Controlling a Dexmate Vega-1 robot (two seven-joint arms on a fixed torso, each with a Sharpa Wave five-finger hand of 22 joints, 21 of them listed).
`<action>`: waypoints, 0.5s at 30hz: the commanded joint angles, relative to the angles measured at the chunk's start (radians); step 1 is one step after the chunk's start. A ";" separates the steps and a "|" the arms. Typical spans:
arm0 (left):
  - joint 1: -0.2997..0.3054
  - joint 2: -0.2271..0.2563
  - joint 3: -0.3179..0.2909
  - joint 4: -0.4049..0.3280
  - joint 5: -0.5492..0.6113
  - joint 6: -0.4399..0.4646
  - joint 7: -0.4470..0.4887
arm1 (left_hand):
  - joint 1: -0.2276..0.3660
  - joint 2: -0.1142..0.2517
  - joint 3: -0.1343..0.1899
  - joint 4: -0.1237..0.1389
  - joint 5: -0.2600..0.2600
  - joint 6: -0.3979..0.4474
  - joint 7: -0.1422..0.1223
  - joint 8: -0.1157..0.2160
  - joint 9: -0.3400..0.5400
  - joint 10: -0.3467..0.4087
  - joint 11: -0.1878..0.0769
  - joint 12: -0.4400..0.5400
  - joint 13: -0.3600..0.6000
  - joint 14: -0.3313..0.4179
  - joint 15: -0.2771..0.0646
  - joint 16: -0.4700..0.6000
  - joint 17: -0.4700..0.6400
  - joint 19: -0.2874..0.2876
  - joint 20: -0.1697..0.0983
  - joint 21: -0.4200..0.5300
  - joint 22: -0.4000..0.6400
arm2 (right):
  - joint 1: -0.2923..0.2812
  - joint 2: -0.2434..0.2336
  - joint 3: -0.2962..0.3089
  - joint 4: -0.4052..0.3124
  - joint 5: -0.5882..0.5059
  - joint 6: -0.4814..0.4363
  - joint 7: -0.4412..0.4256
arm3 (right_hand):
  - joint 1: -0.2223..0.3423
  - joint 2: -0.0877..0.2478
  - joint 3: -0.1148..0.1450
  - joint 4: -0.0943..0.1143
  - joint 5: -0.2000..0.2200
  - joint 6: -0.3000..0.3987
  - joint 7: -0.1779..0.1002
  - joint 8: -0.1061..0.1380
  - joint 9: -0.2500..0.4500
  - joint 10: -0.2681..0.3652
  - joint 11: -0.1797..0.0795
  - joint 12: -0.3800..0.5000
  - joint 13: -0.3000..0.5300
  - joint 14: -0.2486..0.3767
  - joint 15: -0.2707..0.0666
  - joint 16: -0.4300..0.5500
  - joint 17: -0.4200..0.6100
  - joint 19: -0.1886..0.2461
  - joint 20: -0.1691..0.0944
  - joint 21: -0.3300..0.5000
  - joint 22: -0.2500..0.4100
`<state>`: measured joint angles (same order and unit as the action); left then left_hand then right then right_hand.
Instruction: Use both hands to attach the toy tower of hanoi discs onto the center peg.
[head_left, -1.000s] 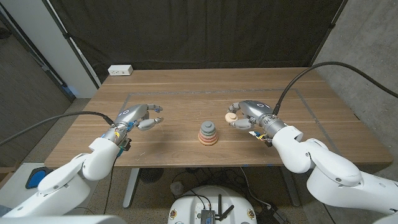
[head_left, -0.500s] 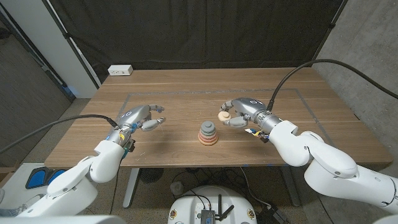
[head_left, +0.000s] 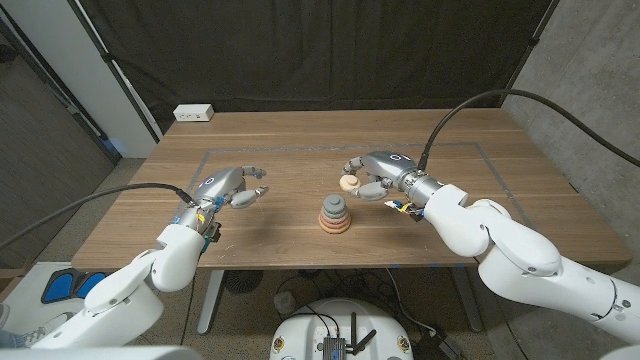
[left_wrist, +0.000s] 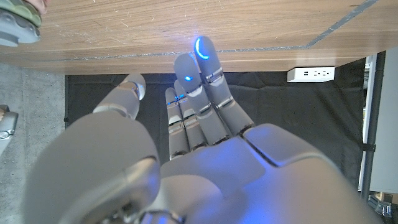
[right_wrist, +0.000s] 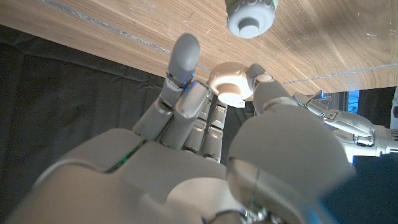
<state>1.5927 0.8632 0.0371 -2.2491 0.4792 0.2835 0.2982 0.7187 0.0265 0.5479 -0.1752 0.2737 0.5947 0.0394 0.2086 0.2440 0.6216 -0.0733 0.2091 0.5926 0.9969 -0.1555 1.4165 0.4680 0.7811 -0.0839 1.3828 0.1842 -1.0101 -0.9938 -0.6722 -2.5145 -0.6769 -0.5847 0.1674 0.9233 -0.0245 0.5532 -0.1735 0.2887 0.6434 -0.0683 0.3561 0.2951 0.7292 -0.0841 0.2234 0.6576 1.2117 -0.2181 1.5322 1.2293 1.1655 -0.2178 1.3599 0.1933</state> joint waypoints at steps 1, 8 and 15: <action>0.006 0.025 0.000 -0.006 0.012 0.048 0.008 | 0.000 -0.006 0.006 0.003 0.004 0.002 -0.003 -0.002 0.004 0.003 -0.002 0.001 0.002 0.010 -0.063 0.006 0.002 0.004 -0.104 0.007 0.002 | 0.048 0.110 -0.034 0.069 -0.088 0.056 0.095 | 0.094 0.080 0.011 0.004 0.005 0.009 -0.003 0.000 0.004 0.043 -0.048 -0.001 0.004 -0.001 0.003 0.008 0.002 0.004 -0.006 0.006 0.001; 0.007 0.033 -0.001 -0.013 0.007 0.056 0.009 | -0.001 -0.006 0.007 0.003 0.004 0.002 -0.003 -0.003 0.004 0.002 0.000 0.000 0.001 0.010 -0.063 0.006 0.002 0.003 -0.105 0.007 0.002 | 0.064 0.145 -0.047 0.103 -0.109 0.066 0.149 | 0.094 0.080 0.011 0.005 0.005 0.008 -0.005 -0.001 0.004 0.037 -0.046 -0.004 0.006 -0.001 0.003 0.008 0.001 0.003 -0.006 0.006 0.001; 0.010 0.041 -0.004 -0.024 0.010 0.075 0.005 | -0.001 -0.006 0.008 0.003 0.004 -0.001 -0.004 -0.003 0.004 0.003 -0.004 0.001 0.002 0.007 -0.063 0.004 0.000 0.003 -0.104 0.007 0.002 | 0.066 0.163 -0.047 0.111 -0.125 0.060 0.191 | 0.093 0.080 0.011 0.006 0.004 0.001 -0.003 -0.006 0.003 0.033 -0.045 -0.006 0.008 -0.002 0.003 0.008 0.001 0.001 -0.006 0.005 0.001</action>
<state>1.5980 0.8894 0.0363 -2.2580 0.4841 0.3298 0.3032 0.7188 0.0265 0.5507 -0.1724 0.2737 0.5947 0.0394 0.2086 0.2440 0.6217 -0.0733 0.2092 0.5927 0.9969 -0.1555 1.4165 0.4681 0.7811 -0.0839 1.3828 0.1841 -0.9585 -0.8760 -0.7097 -2.4338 -0.7677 -0.5326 0.2890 0.9233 -0.0245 0.5532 -0.1735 0.2883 0.6434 -0.0683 0.3510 0.2950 0.7254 -0.0879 0.2194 0.6604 1.2117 -0.2181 1.5322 1.2293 1.1655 -0.2179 1.3599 0.1933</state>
